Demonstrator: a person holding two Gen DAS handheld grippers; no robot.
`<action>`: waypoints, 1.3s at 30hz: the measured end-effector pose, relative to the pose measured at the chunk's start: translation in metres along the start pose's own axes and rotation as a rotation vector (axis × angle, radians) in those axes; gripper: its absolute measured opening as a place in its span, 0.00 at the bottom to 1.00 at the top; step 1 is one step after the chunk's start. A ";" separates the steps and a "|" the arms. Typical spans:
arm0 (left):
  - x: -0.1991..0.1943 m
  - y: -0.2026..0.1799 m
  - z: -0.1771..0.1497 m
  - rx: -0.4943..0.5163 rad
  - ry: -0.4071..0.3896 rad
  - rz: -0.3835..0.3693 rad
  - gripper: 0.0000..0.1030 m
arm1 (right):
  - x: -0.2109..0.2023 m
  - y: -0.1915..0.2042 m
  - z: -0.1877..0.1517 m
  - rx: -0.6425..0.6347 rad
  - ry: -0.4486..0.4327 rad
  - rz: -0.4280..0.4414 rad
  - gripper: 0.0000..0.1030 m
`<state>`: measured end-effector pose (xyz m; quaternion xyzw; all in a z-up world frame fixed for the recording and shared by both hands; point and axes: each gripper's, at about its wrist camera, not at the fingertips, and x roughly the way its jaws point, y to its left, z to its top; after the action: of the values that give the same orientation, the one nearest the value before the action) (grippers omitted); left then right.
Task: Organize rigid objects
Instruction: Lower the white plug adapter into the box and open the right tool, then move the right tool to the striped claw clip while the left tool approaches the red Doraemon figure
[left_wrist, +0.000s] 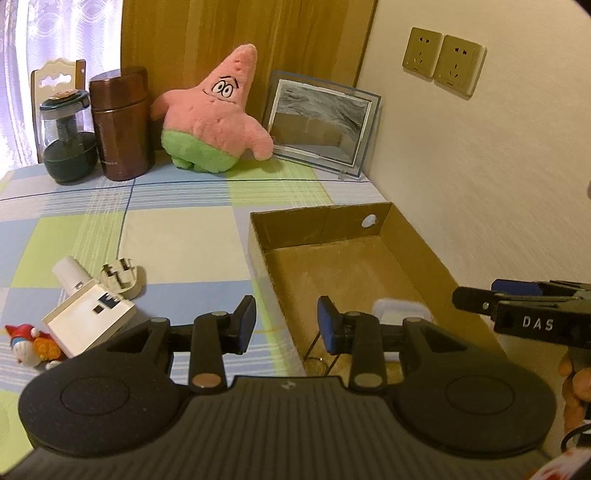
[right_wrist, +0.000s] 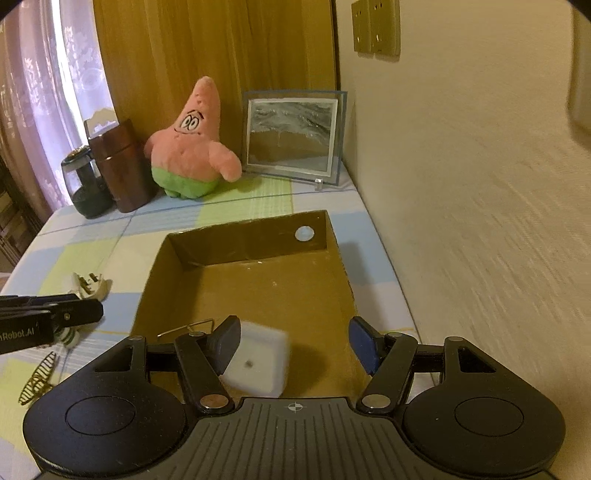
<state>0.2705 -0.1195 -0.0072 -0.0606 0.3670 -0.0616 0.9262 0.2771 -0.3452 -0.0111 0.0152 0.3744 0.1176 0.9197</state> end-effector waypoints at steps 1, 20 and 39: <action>-0.005 0.001 -0.001 -0.001 -0.002 -0.001 0.30 | -0.005 0.002 -0.001 0.003 -0.001 0.000 0.60; -0.112 0.033 -0.063 -0.011 -0.040 0.029 0.41 | -0.102 0.068 -0.040 0.041 -0.069 0.037 0.76; -0.177 0.110 -0.128 -0.038 -0.035 0.158 0.84 | -0.107 0.160 -0.109 -0.002 0.002 0.169 0.80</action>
<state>0.0624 0.0079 0.0015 -0.0503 0.3555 0.0196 0.9331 0.0946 -0.2208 0.0024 0.0455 0.3725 0.1951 0.9062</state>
